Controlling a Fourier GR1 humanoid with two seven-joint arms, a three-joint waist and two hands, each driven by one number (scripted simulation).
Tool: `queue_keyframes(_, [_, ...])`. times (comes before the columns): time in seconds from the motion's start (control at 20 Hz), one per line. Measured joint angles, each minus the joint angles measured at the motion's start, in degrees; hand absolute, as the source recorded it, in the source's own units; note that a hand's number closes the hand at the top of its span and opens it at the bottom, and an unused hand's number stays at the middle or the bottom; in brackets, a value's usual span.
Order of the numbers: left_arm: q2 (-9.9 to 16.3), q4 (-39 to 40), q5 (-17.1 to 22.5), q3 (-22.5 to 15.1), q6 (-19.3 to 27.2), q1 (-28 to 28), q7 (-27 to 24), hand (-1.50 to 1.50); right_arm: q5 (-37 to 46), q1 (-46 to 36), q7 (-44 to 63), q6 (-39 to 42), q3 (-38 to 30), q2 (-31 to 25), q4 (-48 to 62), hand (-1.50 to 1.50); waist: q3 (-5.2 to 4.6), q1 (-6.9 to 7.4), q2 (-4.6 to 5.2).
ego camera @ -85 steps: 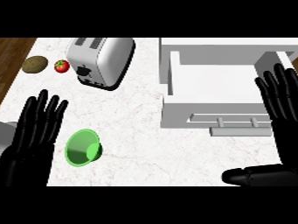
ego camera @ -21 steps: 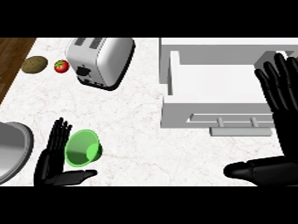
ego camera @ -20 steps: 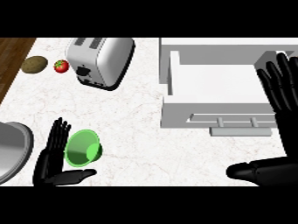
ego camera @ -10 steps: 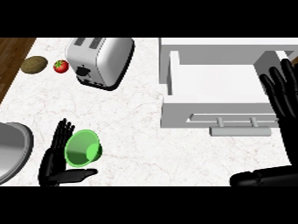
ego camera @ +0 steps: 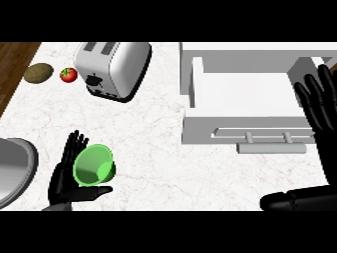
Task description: Pick up the cup, place it into the drawer and close the drawer
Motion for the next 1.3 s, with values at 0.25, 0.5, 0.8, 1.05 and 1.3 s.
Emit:
queue_keyframes(0.25, [0.4,3.2,1.0,0.2,-3.1,-1.8,-1.0,-1.5,0.6,0.4,-1.1,0.1,0.5,0.4,0.7,-1.5,-0.01,0.0,-0.01])
queue_keyframes(0.5, [-0.5,6.3,1.9,-0.3,-5.9,-3.7,-1.4,-1.5,-0.1,1.5,-0.4,0.4,0.3,0.2,-0.6,-1.5,-0.01,-0.08,0.0])
queue_keyframes(0.8, [-1.1,8.9,2.5,-1.0,-8.2,-5.3,-2.8,1.5,0.7,1.8,-0.9,0.2,0.9,0.7,-0.4,-1.5,-0.01,-0.09,0.02])
queue_keyframes(1.05, [-1.3,7.6,1.9,-1.5,-6.4,-5.4,-5.4,1.5,-0.6,1.2,-0.4,0.8,-0.6,-0.3,-0.3,-1.5,0.0,-0.05,0.01])
queue_keyframes(1.3, [-1.6,6.8,1.7,-0.9,-3.5,-5.8,-8.2,1.5,-0.4,0.1,0.3,0.4,-0.7,-0.4,0.1,-1.5,-0.02,-0.01,0.0])
